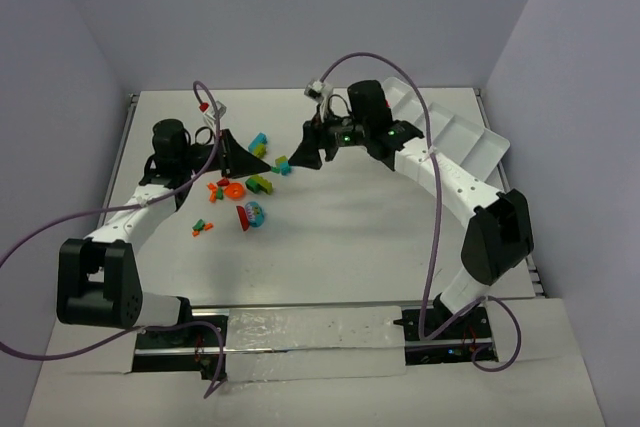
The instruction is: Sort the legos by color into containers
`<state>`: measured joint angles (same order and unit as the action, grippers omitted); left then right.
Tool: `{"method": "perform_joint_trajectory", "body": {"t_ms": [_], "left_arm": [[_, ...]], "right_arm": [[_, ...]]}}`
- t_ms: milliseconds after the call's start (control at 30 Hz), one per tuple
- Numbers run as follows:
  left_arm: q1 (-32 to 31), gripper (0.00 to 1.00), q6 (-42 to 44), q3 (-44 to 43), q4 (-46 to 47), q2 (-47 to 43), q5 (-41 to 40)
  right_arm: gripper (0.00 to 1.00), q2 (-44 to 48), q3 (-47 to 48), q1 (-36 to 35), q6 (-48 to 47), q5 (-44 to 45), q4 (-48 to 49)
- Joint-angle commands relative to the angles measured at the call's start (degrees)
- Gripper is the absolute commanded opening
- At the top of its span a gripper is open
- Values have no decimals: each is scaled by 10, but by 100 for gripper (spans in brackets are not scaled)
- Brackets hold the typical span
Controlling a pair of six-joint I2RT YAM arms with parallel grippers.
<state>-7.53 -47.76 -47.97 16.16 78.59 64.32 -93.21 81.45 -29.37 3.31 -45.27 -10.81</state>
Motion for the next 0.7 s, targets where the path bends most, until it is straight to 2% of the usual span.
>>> {"method": "perform_joint_trajectory", "body": {"t_ms": [0,300,667], "left_arm": [[1,0,-76,-21,31,9,25],[1,0,-114,-21,46,31,33],[1,0,-100,-19,12,28,16]], "right_arm": [[67,26,4,-37,-107,47,-68],[65,20,26,-93,-174,100,-120],[60,-4,66,-141,-214,199,-128]]}}
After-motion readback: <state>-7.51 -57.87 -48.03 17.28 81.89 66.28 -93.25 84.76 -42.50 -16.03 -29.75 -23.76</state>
